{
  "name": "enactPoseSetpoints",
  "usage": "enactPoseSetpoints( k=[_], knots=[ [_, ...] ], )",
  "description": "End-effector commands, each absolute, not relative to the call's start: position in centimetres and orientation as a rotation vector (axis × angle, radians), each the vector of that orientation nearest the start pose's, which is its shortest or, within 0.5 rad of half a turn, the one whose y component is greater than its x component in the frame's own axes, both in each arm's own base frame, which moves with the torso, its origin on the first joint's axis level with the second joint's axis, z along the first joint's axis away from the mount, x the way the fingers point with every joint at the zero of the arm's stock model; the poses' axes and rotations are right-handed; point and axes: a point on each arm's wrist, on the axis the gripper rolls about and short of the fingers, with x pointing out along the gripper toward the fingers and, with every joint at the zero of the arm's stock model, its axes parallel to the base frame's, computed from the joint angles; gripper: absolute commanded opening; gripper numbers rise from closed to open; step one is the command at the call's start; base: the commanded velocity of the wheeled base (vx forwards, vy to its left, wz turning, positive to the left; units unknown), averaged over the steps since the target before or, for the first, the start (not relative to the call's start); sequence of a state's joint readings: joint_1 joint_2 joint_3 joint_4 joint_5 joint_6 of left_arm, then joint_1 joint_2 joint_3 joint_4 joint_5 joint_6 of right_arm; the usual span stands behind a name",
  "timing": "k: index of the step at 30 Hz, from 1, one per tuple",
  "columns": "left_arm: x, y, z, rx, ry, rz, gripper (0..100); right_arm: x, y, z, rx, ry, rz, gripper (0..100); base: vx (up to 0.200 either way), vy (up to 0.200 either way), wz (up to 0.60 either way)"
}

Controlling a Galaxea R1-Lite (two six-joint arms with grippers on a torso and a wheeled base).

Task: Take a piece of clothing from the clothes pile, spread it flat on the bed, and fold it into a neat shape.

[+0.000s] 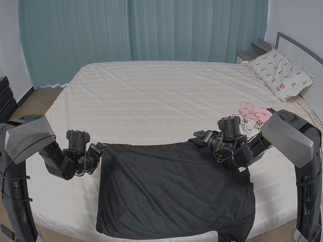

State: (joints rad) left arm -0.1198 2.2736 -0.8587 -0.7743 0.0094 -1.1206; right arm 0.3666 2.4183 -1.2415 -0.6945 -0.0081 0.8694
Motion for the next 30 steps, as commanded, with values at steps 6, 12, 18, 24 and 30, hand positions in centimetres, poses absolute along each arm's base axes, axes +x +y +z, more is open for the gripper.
enactPoseSetpoints(
  k=[6, 12, 18, 24, 30],
  knots=[
    [35.7, -4.7, 0.6, -1.086, 0.637, 0.251, 100, 45.9, 17.2, -3.2, 0.732, 0.656, 0.043, 100, 0.000, 0.000, 0.00],
    [35.5, -4.7, 0.4, -1.084, 0.645, 0.254, 100, 46.8, 17.0, -3.0, 0.736, 0.650, 0.034, 100, 0.000, 0.000, 0.00],
    [35.4, -4.7, 0.4, -1.083, 0.646, 0.257, 100, 48.4, 17.6, -2.5, 0.746, 0.589, 0.039, 100, 0.000, 0.000, 0.00],
    [35.4, -4.7, 0.4, -1.084, 0.645, 0.259, 100, 51.9, 18.2, -0.9, 0.799, 0.323, 0.046, 100, 0.000, 0.000, 0.00],
    [35.4, -4.7, 0.4, -1.083, 0.644, 0.260, 100, 52.8, 18.1, 1.0, 0.796, 0.160, 0.114, 100, 0.000, 0.000, 0.00]
  ],
)
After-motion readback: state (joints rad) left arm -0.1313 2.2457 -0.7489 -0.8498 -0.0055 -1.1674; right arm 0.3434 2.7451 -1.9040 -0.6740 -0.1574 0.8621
